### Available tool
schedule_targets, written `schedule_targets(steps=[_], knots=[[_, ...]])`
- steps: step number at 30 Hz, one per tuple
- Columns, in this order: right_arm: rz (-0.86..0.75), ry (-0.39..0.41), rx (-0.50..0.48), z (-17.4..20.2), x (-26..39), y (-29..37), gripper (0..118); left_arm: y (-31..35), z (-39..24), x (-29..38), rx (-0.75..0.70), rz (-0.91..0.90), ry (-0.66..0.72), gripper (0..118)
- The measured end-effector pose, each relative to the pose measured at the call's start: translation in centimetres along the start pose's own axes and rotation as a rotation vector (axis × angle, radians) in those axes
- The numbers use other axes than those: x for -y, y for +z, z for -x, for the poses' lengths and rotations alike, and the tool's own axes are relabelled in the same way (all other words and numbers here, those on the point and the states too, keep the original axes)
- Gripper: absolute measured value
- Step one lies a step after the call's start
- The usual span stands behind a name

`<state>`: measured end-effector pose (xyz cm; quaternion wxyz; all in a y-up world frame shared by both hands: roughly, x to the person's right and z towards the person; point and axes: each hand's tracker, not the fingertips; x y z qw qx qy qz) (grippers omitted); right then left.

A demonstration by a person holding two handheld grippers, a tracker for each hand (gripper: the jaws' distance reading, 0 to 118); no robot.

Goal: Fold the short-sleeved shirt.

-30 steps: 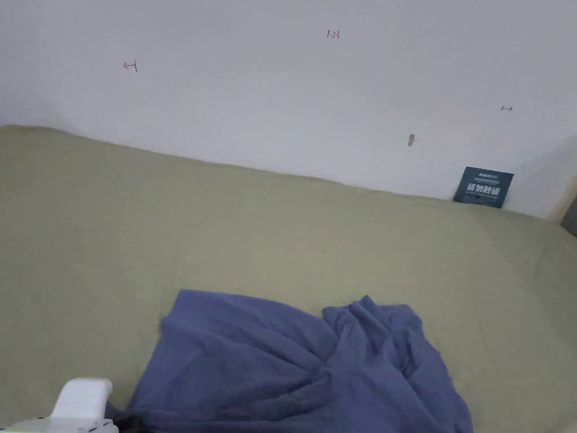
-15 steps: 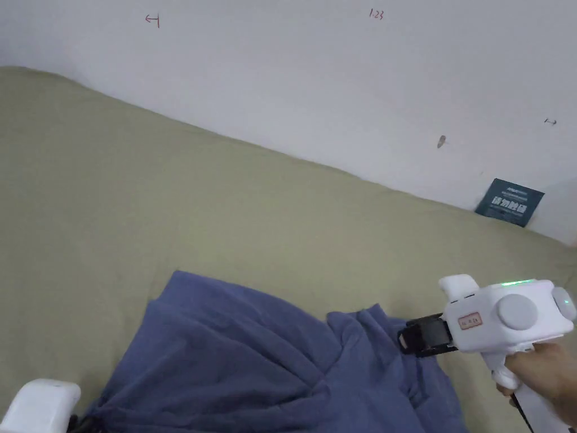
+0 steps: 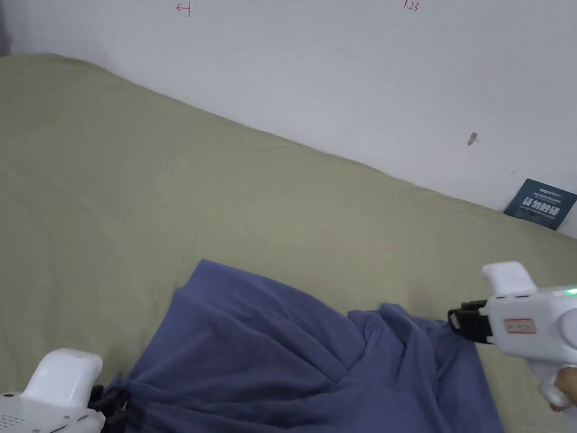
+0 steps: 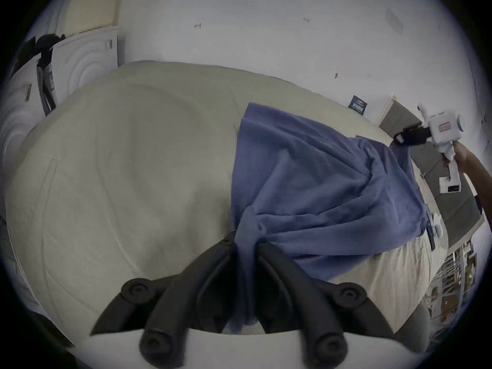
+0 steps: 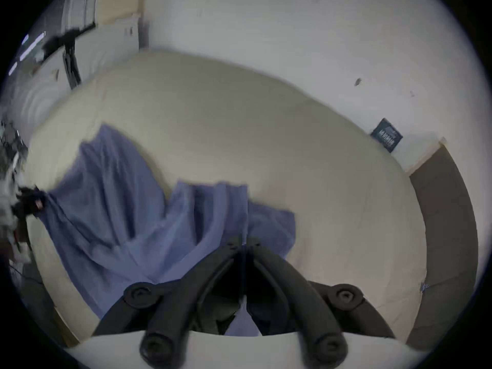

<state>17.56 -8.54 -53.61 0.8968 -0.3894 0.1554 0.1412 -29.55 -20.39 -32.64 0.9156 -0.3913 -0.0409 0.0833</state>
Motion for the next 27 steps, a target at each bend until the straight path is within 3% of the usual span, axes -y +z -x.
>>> schedule_targets(steps=[3,11,13,24,27], knots=[[-0.100,-0.063,-0.029,-0.6,-1.0,3.7,1,1.5,-0.1,-1.7,0.033,-0.039,-0.015,9],[-0.426,-0.129,0.046,-1.7,-4.0,13.3,1,5.8,0.2,-9.9,0.089,-0.213,-0.033,7],[-0.489,-0.178,0.059,-2.6,-5.3,14.9,1,7.1,0.2,-13.4,0.089,-0.292,-0.061,7],[-0.619,-0.234,0.140,-6.8,-14.3,17.5,0,9.9,-3.0,-34.2,0.039,-0.462,-0.259,5],[-0.634,-0.232,0.245,-8.1,-17.8,17.5,0,9.7,-4.5,-38.8,-0.030,-0.447,-0.280,5]])
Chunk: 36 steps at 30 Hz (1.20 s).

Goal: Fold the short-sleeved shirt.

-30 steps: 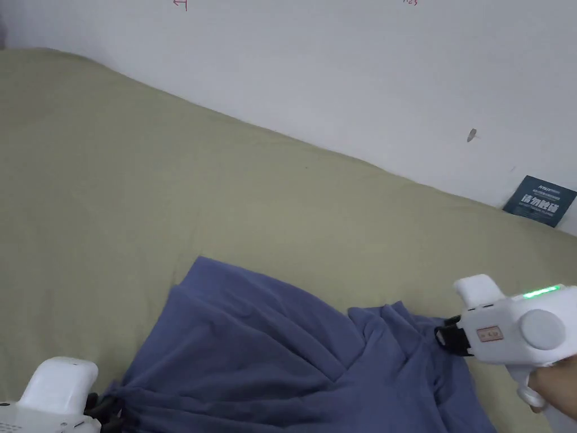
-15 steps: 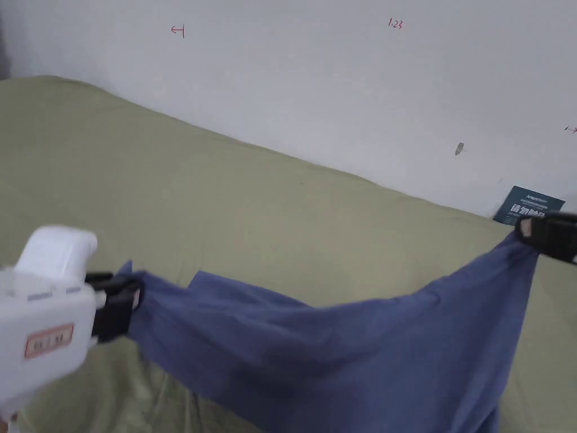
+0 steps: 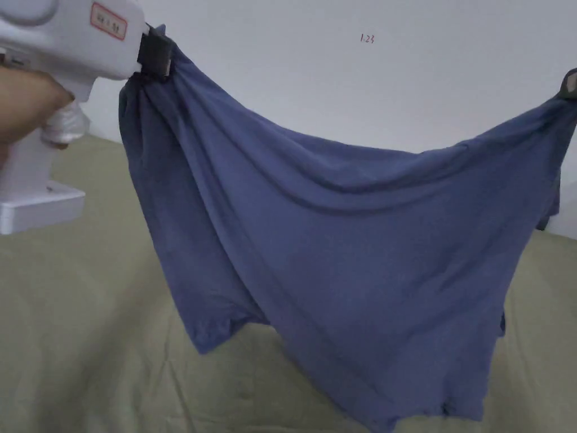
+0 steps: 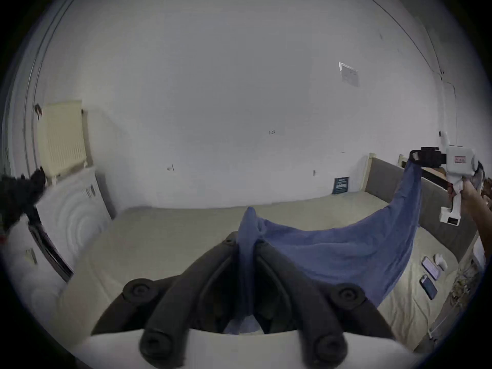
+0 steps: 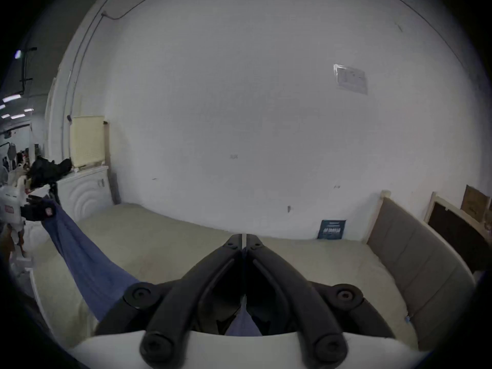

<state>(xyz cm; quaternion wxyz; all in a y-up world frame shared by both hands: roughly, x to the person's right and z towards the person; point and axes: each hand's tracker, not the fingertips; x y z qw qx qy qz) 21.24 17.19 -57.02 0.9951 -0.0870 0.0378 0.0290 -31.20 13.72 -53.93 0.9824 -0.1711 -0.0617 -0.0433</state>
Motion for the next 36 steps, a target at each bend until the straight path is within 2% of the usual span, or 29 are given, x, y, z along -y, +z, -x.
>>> schedule_targets(steps=[6,10,13,16,22,24,29,33,36], knots=[[-0.099,-0.010,0.054,0.8,-5.9,-2.4,0,-3.7,0.4,-6.2,-0.083,-0.069,-0.042,5],[-0.158,0.074,0.121,1.1,-9.4,-2.3,0,-4.0,0.8,-8.7,-0.119,-0.099,-0.046,5],[-0.171,0.043,0.093,0.1,-10.2,-2.3,0,-4.1,0.6,-9.0,-0.107,-0.144,-0.071,5],[-0.157,0.065,0.079,0.2,-9.5,-1.8,0,-4.6,0.6,-8.7,-0.110,-0.133,-0.071,5],[-0.093,0.104,-0.014,1.3,-5.4,0.8,0,-3.9,-0.1,-4.2,-0.044,-0.099,-0.070,5],[-0.080,0.113,-0.078,1.9,-3.5,2.4,0,-2.8,-0.4,-1.9,-0.017,-0.082,-0.081,5],[-0.031,0.119,-0.127,2.8,1.7,6.9,0,1.3,-0.5,4.5,0.042,-0.039,-0.081,5],[0.007,0.083,-0.144,2.3,7.0,11.6,0,5.8,0.1,10.5,0.060,-0.020,-0.044,5],[0.042,0.030,-0.151,1.5,12.0,15.3,0,8.8,0.5,15.9,0.086,0.064,0.000,5]])
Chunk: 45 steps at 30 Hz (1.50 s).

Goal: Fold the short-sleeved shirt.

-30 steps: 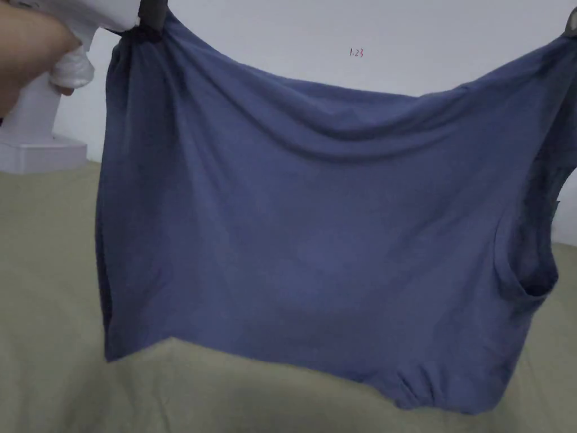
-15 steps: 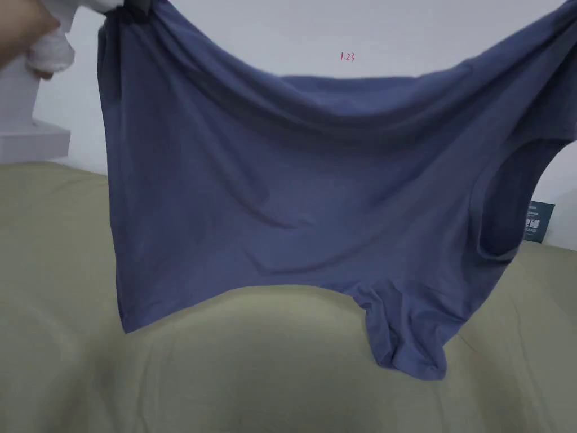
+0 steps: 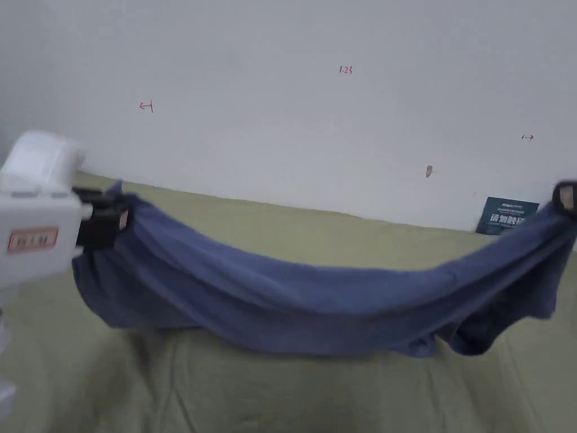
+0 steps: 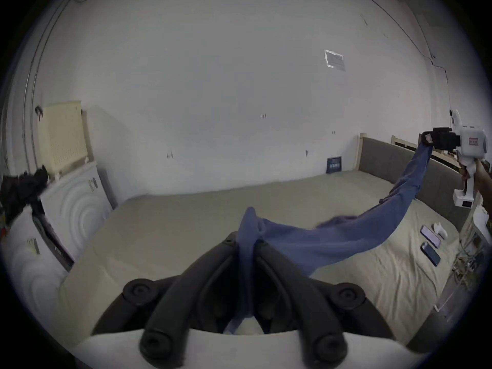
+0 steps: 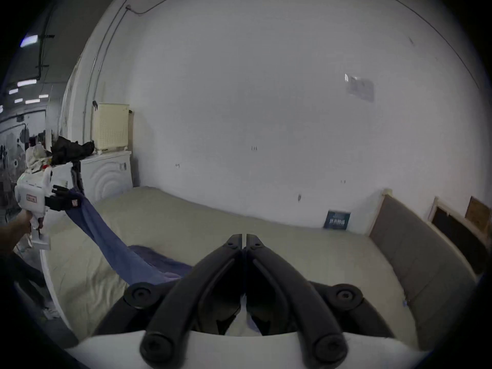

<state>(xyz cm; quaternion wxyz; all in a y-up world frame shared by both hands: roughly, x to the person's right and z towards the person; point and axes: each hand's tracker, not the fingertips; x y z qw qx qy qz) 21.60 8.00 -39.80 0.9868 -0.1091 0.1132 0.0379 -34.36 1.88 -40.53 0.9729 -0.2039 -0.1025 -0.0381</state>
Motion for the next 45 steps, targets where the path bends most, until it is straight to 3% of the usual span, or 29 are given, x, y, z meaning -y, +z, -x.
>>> schedule_targets(steps=[6,14,18,25,26,27,28,29,30,31,32,34,37,40,41,42,43,44,45], knots=[[0.101,-0.200,0.051,2.4,11.5,7.1,0,3.9,0.1,11.8,0.048,0.066,0.221,5],[0.241,-0.329,0.116,4.4,21.9,11.7,0,7.3,-1.1,21.4,0.088,0.172,0.272,5],[0.332,-0.437,0.164,4.0,25.9,13.2,0,8.0,-1.1,24.0,0.086,0.241,0.298,6],[0.504,-0.416,0.199,4.6,29.5,14.6,0,7.9,-1.2,26.8,0.083,0.324,0.264,7],[0.515,-0.410,0.212,4.7,29.9,14.5,1,7.8,-1.3,27.1,0.078,0.326,0.277,16],[0.528,-0.405,0.198,4.8,30.2,14.5,4,7.8,-1.3,27.6,0.067,0.334,0.287,37],[0.539,-0.397,0.204,4.9,30.4,14.5,19,7.8,-1.2,28.1,0.039,0.349,0.298,66],[0.551,-0.381,0.241,5.1,30.5,14.8,40,8.0,-1.2,28.5,0.003,0.373,0.311,83],[0.555,-0.364,0.265,5.2,30.6,15.1,49,8.4,-1.0,28.8,-0.010,0.386,0.337,89],[0.553,-0.365,0.266,5.3,30.5,15.4,49,9.2,-0.8,29.1,-0.025,0.376,0.369,89],[0.543,-0.363,0.271,5.5,30.3,16.0,74,10.0,-0.9,29.0,-0.025,0.339,0.408,95],[0.421,-0.349,0.245,6.1,29.1,17.4,78,11.7,-1.4,28.1,-0.061,0.284,0.433,95],[0.244,-0.330,0.231,8.3,26.9,19.4,78,14.3,-3.4,25.7,-0.160,0.142,0.367,95],[0.057,-0.256,0.245,11.2,25.2,20.9,78,16.0,-6.8,23.9,-0.221,0.041,0.250,91],[0.026,-0.239,0.235,12.2,24.8,21.3,77,16.5,-8.0,23.1,-0.250,0.020,0.212,83],[0.005,-0.214,0.225,13.0,24.5,21.6,72,17.1,-9.3,22.5,-0.255,-0.020,0.179,65],[-0.003,-0.180,0.216,13.7,24.3,21.8,61,17.7,-10.2,22.1,-0.248,-0.053,0.158,35],[0.001,-0.126,0.225,14.5,24.0,22.0,29,17.9,-10.7,22.7,-0.248,-0.074,0.147,0],[0.000,-0.085,0.222,15.2,24.0,22.1,0,18.4,-11.6,22.7,-0.266,-0.096,0.135,0]])
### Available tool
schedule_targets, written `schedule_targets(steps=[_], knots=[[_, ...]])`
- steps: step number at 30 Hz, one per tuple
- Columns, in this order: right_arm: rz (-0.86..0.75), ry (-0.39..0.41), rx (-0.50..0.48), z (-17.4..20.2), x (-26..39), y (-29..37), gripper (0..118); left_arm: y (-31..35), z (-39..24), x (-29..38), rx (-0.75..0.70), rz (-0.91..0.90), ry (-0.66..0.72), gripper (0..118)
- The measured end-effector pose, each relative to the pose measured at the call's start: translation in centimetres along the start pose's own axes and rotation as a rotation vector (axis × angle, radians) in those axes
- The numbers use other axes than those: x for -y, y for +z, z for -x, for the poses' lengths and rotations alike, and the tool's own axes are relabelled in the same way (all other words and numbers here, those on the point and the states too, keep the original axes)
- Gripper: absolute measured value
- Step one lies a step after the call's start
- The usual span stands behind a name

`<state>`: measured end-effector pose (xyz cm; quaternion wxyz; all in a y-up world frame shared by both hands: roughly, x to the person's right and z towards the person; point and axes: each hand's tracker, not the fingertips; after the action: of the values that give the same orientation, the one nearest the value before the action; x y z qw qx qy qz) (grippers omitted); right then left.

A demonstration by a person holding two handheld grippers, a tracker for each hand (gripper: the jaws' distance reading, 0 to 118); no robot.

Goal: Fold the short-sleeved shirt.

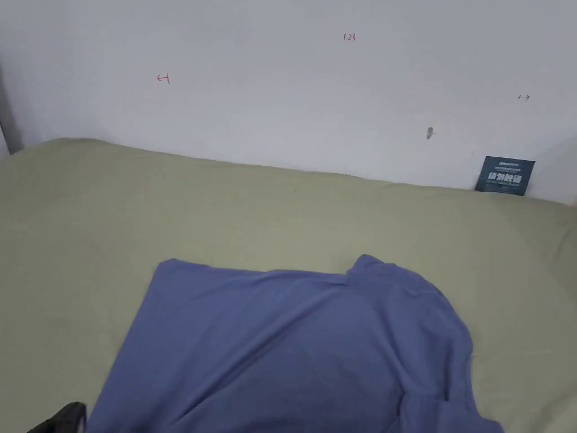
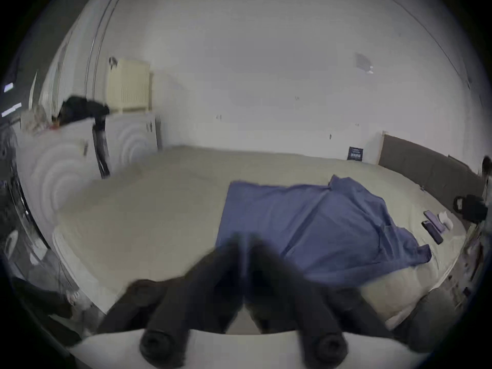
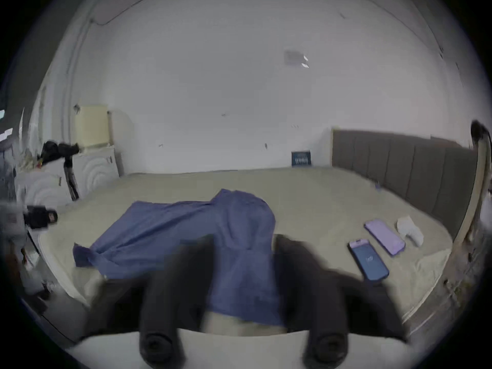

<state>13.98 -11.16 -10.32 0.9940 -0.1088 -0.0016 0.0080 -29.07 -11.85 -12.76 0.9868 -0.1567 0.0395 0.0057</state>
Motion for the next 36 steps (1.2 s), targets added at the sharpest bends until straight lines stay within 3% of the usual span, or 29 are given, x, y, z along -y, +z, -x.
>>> schedule_targets(steps=[1,4,6,7,9,10,11,15,18,19,20,21,22,23,24,25,26,28,32,33,34,35,36], knots=[[0.010,0.045,-0.004,0.5,0.4,0.2,0,0.8,-0.4,0.2,0.007,-0.011,0.019,0],[0.064,0.047,-0.081,1.0,1.0,0.4,0,1.9,-1.1,1.1,-0.068,-0.018,0.032,0],[0.079,0.059,-0.066,1.1,1.8,0.4,0,1.4,-0.2,1.5,-0.005,0.014,0.006,3],[0.084,0.056,-0.070,0.9,2.1,0.5,0,0.2,0.4,1.4,0.021,0.080,-0.007,16],[0.103,0.040,-0.084,1.0,1.8,0.2,0,-2.2,1.4,1.7,0.001,0.223,-0.061,79],[0.112,0.037,-0.083,0.8,1.9,0.0,0,-3.7,1.8,2.0,-0.050,0.265,-0.100,93],[0.124,0.039,-0.077,0.9,1.6,-0.3,0,-5.4,2.4,2.5,-0.060,0.294,-0.119,94],[0.191,0.034,-0.038,0.0,1.5,-1.8,0,-10.8,3.9,4.2,0.035,0.442,-0.066,94],[0.269,-0.017,-0.009,-1.1,1.7,-3.1,0,-14.0,4.3,6.1,0.015,0.562,-0.022,89],[0.288,-0.043,0.006,-1.7,1.8,-3.5,0,-14.2,4.2,6.3,0.007,0.555,-0.022,80],[0.313,-0.061,-0.001,-2.4,2.0,-4.1,0,-14.4,4.1,6.6,0.022,0.545,-0.029,56],[0.361,-0.075,-0.015,-3.2,2.4,-5.1,0,-14.4,3.9,6.5,0.042,0.533,-0.044,43],[0.410,-0.077,0.026,-3.8,2.8,-6.2,2,-14.1,3.5,6.1,0.056,0.518,-0.076,35],[0.458,-0.080,0.054,-4.4,3.2,-7.4,26,-13.8,3.0,5.8,0.054,0.475,-0.126,19],[0.530,-0.107,0.040,-5.2,3.4,-8.5,59,-13.7,2.6,5.6,0.074,0.460,-0.162,7],[0.623,-0.141,0.003,-5.7,3.9,-9.9,86,-13.8,2.3,5.5,0.093,0.469,-0.176,6],[0.638,-0.169,-0.045,-6.2,4.3,-10.9,89,-13.7,2.4,5.3,0.090,0.482,-0.168,5],[0.666,-0.181,-0.054,-6.8,5.0,-12.1,85,-13.8,2.7,5.2,0.098,0.499,-0.145,5],[0.761,-0.059,-0.077,-6.4,6.3,-13.8,81,-13.7,4.2,5.5,0.097,0.519,-0.060,5],[0.765,-0.031,-0.094,-6.2,6.5,-14.0,67,-13.7,4.5,5.6,0.109,0.524,-0.033,5],[0.768,0.013,-0.106,-5.9,6.6,-14.1,43,-13.7,4.7,5.7,0.117,0.523,-0.022,5],[0.757,0.048,-0.110,-5.6,6.7,-13.9,2,-13.7,4.8,5.8,0.118,0.525,-0.021,5],[0.732,0.091,-0.100,-5.2,6.8,-13.7,2,-13.7,4.9,5.8,0.122,0.528,-0.018,5]])
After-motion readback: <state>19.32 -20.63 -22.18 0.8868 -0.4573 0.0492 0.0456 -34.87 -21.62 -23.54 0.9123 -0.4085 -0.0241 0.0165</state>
